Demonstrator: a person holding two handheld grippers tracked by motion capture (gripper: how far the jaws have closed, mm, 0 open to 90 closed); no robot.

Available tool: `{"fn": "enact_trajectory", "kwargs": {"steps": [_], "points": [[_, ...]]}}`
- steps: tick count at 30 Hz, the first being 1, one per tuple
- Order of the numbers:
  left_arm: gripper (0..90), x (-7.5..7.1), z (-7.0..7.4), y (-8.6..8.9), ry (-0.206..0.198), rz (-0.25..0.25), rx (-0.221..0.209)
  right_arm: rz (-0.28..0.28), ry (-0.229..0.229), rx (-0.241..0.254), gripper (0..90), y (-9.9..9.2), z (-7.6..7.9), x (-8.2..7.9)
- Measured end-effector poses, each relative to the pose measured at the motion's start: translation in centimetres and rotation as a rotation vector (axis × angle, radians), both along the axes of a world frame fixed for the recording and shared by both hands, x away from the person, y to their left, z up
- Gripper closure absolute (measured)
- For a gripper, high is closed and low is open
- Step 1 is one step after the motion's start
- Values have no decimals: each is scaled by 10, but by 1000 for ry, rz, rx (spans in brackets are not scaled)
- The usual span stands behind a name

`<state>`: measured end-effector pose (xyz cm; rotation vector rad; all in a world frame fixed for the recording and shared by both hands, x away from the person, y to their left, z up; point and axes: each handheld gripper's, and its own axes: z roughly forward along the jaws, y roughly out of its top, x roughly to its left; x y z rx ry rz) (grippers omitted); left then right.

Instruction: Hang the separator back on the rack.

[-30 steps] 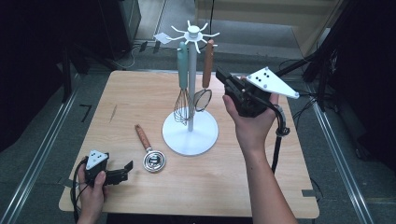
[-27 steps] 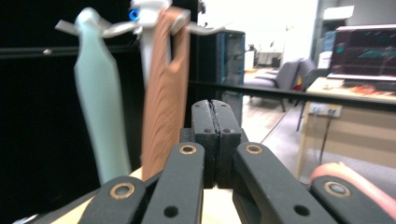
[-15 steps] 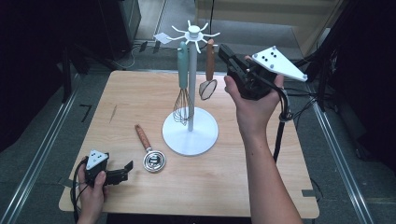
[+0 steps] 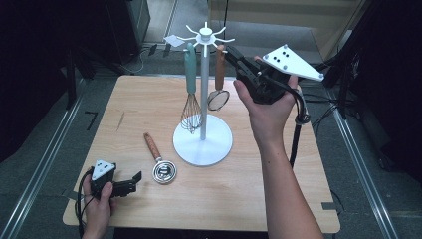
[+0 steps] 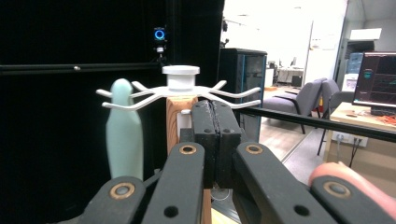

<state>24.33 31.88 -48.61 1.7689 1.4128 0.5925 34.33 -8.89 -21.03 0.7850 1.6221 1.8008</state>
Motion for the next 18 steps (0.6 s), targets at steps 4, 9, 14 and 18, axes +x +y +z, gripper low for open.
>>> {"fn": "enact_trajectory", "kwargs": {"steps": [4,9,14,18], "points": [[0,0,0,0,-2,1,0,11,-5,-6,900,3,0,-6],[0,0,0,0,4,-3,-6,36,-9,-7,900,10,1,-13],[70,0,0,-2,-3,6,5,59,-16,-18,900,20,2,-19],[71,0,0,-1,-4,-7,-6,69,-24,-26,900,27,2,-21]]}}
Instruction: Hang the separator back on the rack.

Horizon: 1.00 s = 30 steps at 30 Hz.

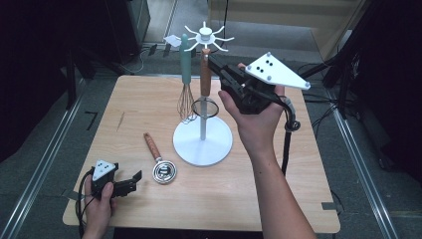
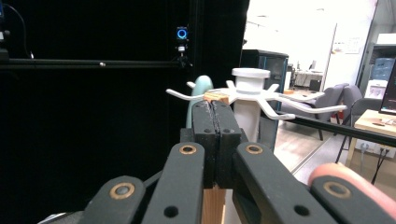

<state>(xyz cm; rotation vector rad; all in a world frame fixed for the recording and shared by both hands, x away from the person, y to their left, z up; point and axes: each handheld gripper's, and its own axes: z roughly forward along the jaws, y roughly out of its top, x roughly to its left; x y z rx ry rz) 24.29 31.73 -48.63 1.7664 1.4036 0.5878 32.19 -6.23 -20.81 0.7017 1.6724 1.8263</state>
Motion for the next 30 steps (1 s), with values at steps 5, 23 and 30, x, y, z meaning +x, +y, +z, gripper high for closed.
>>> {"fn": "enact_trajectory", "kwargs": {"steps": [5,23,30], "points": [[71,0,0,0,1,-5,5,-2,1,-19,900,5,-1,-1],[317,-2,6,-13,-11,-37,-10,-121,70,-82,803,-33,-49,-6],[444,-2,6,-23,2,-108,-38,-156,126,-118,753,-48,-86,-15]]}}
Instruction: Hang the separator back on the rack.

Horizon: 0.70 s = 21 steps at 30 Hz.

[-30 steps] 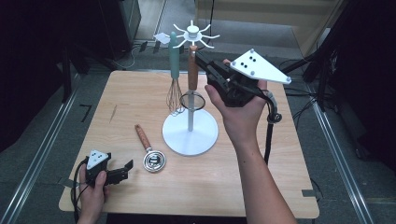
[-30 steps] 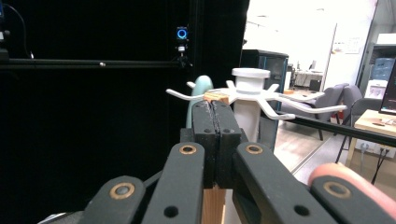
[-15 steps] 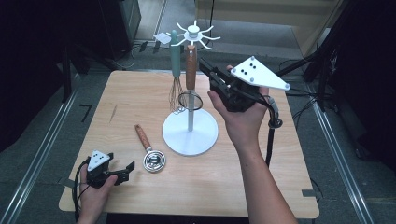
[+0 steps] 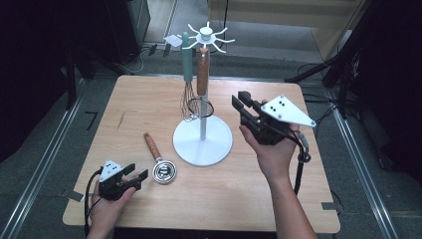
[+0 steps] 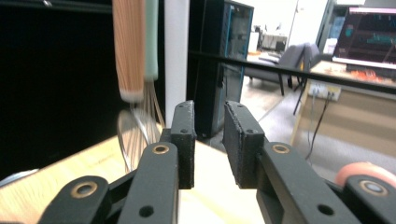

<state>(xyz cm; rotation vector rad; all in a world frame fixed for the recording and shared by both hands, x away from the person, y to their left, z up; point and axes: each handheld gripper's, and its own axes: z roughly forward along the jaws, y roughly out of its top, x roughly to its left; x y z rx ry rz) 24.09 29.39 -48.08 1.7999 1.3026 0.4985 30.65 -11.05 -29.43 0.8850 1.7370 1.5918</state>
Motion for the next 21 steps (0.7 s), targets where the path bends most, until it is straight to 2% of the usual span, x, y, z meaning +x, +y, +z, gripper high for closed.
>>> {"fn": "enact_trajectory", "kwargs": {"steps": [5,10,17,21], "points": [[510,1,-2,-6,23,-42,-13,-18,51,-4,736,-9,-34,-8],[522,4,-4,-12,32,-64,-15,-36,98,-13,729,-22,-61,-15],[598,14,-8,-18,85,-89,-27,-52,153,-24,721,-32,-96,-28],[622,21,-7,-25,90,-83,3,-54,190,-35,721,-33,-116,-36]]}}
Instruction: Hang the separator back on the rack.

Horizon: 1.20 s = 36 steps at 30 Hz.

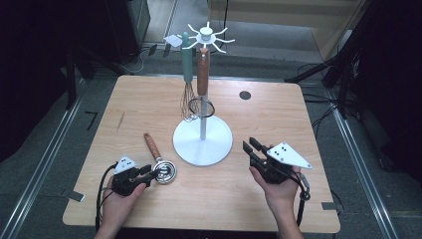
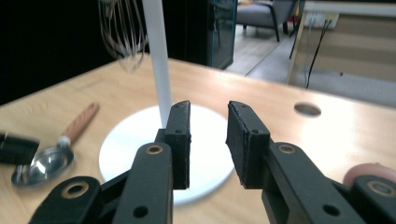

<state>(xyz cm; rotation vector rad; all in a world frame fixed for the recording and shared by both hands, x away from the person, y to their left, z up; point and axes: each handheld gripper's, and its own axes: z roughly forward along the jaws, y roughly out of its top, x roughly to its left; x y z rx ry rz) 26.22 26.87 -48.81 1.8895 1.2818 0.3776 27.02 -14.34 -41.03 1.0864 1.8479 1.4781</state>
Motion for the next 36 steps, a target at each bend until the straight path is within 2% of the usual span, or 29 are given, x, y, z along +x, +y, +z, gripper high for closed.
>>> {"fn": "enact_trajectory", "kwargs": {"steps": [4,9,13,17,21,24,29,36], "points": [[650,0,-2,-6,1,-3,49,-1,32,8,719,-2,-18,-9],[691,-2,-2,-8,2,-10,54,13,69,10,717,1,-35,-17],[711,-8,-2,-13,8,-45,52,35,91,29,714,12,-41,-24],[712,-18,-2,-21,3,-63,62,71,100,21,708,24,-45,-33],[710,-28,-2,-30,2,-77,71,84,121,23,704,36,-51,-41],[710,-33,-2,-36,6,-88,68,122,139,19,695,48,-56,-45],[708,-39,-3,-44,13,-97,57,148,156,14,695,63,-60,-49],[700,-46,-3,-57,29,-113,26,176,170,-6,692,75,-64,-53]]}}
